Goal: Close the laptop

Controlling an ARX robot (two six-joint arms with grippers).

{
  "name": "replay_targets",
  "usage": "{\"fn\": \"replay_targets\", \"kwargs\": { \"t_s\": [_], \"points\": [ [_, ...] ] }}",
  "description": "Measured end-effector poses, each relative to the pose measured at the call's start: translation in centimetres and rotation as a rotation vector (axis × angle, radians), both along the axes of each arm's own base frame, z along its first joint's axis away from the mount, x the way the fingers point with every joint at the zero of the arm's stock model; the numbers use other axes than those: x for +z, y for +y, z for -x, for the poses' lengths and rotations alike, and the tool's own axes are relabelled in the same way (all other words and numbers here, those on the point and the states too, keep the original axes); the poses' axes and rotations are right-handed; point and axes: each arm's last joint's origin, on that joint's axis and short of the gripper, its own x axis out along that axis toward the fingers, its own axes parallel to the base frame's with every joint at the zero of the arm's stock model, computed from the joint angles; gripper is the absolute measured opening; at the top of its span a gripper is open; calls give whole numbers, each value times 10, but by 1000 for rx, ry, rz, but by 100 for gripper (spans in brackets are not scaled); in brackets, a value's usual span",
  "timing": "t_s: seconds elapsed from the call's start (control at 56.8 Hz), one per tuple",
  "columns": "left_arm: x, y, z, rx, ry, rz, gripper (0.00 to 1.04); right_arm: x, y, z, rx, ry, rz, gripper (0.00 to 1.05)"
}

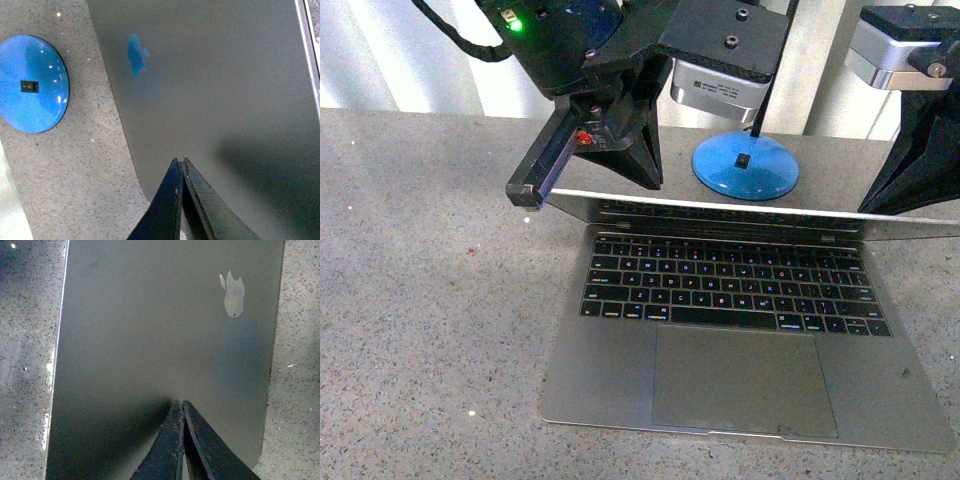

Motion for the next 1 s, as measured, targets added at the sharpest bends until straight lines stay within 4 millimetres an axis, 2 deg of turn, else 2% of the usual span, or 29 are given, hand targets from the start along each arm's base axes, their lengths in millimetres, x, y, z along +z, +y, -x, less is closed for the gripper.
{"fn": "replay_targets", "kwargs": {
  "t_s": [0.633,1.003],
  "points": [
    [-21,-5,10,-13,25,6,4,-14,3,6,-3,15,-4,3],
    [-26,-6,12,-17,27,18,4,-24,7,11,4,28,-6,3]
  ]
}}
